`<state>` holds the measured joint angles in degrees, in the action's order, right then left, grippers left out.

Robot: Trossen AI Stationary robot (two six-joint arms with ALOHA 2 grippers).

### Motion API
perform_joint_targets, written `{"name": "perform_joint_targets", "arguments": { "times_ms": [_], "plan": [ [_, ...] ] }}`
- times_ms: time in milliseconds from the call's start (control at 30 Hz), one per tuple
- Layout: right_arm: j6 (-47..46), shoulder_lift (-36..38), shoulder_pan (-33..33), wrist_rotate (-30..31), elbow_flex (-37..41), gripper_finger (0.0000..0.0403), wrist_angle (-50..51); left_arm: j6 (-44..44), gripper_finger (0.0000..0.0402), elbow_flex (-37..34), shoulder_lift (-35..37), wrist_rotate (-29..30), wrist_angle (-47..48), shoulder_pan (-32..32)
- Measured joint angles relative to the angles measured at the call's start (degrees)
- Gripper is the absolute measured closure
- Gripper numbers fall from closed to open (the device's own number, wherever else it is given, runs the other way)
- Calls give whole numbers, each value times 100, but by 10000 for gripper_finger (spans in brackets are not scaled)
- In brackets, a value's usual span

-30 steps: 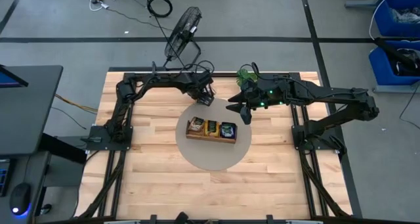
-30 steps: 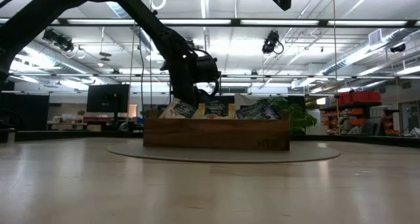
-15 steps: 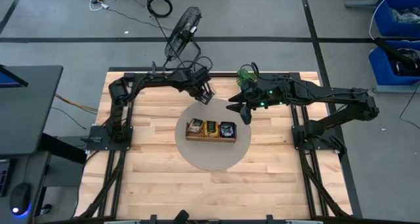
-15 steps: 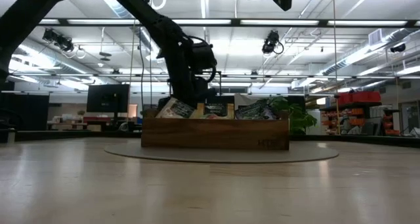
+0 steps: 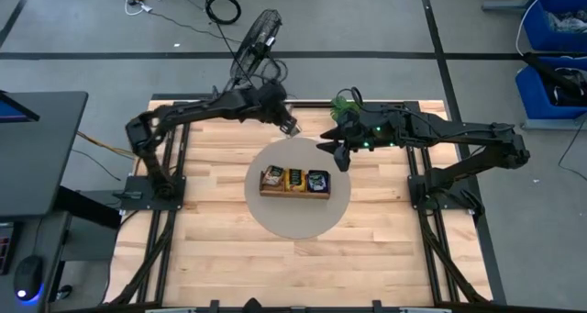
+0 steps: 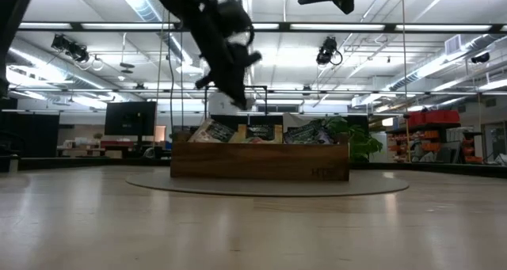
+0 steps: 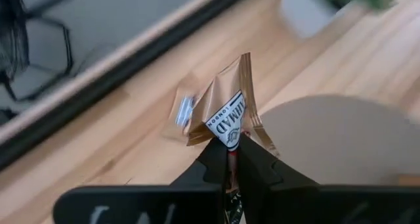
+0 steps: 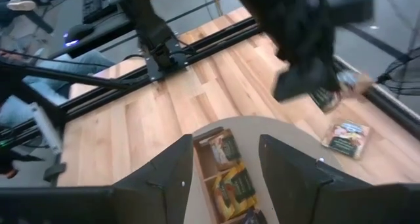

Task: Pick & Place Tea
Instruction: Put the brown tea bag into the left section of the wooden organizer

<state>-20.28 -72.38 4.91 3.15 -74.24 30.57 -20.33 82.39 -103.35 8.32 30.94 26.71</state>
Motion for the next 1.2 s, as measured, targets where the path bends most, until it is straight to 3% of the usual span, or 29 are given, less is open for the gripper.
{"name": "perform_joint_targets", "arguments": {
  "times_ms": [133,300,567,767,1200],
  "plan": [
    [-2,0,0,317,0,220,4,4,379,2,556,153,-375,-125],
    [-269,0,4,1254,0,220,-38,239,378,11,1181,406,-1273,-363],
    [158,0,31,2149,0,220,-1287,313,376,17,1637,745,-2647,-815],
    [679,0,112,2193,0,212,-1958,299,381,17,1663,758,-3167,-1093],
    [364,0,214,2090,0,164,-2377,307,382,15,1663,739,-4581,-1674]
  ]
}}
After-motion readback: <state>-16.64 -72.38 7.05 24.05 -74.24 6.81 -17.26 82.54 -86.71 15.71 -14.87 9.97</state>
